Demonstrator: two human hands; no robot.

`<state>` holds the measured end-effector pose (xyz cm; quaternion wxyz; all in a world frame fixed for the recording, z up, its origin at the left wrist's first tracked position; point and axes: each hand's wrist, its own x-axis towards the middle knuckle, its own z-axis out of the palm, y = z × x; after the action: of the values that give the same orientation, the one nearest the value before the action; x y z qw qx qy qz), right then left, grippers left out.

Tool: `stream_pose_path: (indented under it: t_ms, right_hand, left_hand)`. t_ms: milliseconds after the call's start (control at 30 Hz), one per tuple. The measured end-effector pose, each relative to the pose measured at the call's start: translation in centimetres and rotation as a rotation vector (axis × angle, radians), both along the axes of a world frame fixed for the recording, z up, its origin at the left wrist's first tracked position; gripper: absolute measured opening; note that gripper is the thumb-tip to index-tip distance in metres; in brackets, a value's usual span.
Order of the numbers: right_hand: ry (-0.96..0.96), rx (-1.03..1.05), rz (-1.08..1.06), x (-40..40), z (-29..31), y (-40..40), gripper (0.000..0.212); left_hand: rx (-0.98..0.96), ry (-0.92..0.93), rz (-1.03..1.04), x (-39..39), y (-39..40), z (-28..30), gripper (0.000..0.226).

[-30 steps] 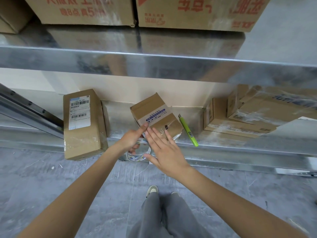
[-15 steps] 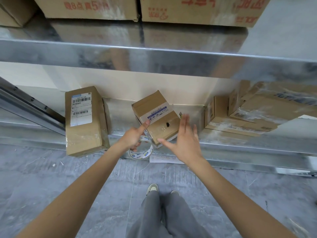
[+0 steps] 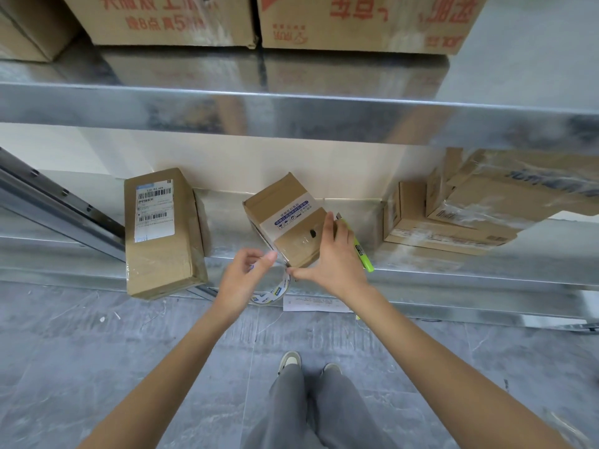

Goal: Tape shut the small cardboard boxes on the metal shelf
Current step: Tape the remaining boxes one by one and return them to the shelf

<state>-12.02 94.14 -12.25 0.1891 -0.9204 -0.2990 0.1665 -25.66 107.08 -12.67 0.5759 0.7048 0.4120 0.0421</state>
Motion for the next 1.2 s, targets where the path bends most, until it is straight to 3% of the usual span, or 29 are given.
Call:
stream_pose_path:
  t_ms: [133, 200, 333, 400, 533, 633, 767, 867, 1033, 1200]
  right_hand:
    - [0.132, 0.178, -0.104, -0.7, 0.1, -0.2, 0.142]
    - [0.177, 0.253, -0.136, -1.2, 0.2, -0.2, 0.142]
    - [0.358, 0.371, -0.244, -1.8, 0.3, -0.2, 0.135]
    - [0.468, 0.454, -0.336, -2.0, 0.3, 0.0, 0.126]
    - [0.59, 0.524, -0.402, -2.0, 0.2, 0.2, 0.109]
    - [0.68, 0.591, -0.469, -1.4, -0.1, -0.2, 0.094]
    - [0.824, 0.661, -0.554, -0.5, -0.7, -0.8, 0.093]
    - [0.945, 0.73, -0.592, -0.5, -1.0, -1.4, 0.092]
    - [1.082, 0.867, -0.673, -0.5, -1.4, -2.2, 0.066]
    - [1.126, 0.903, -0.718, -0.7, -1.7, -2.0, 0.074]
  left_hand:
    - [-0.166, -0.148, 0.184, -2.2, -2.5, -0.5, 0.077]
    - [-0.2, -0.226, 0.331, -2.2, -3.2, 0.0, 0.066]
    - [-0.133, -0.503, 0.619, -1.0, -3.5, 1.7, 0.053]
    - [-0.102, -0.563, 0.644, -0.2, -3.9, 2.4, 0.052]
    - [0.007, -0.406, 0.536, 1.7, -3.6, 3.2, 0.031]
    - [0.171, -0.318, 0.406, 2.7, -2.3, 3.2, 0.028]
    - [0.415, -0.258, 0.248, 3.0, -0.3, 3.6, 0.044]
    - [0.442, -0.24, 0.14, 3.1, 0.3, 3.5, 0.051]
    - [0.719, -0.138, 0.014, 3.5, -0.2, 4.1, 0.06]
    - [0.881, 0.028, -0.079, 3.6, 0.5, 5.2, 0.055]
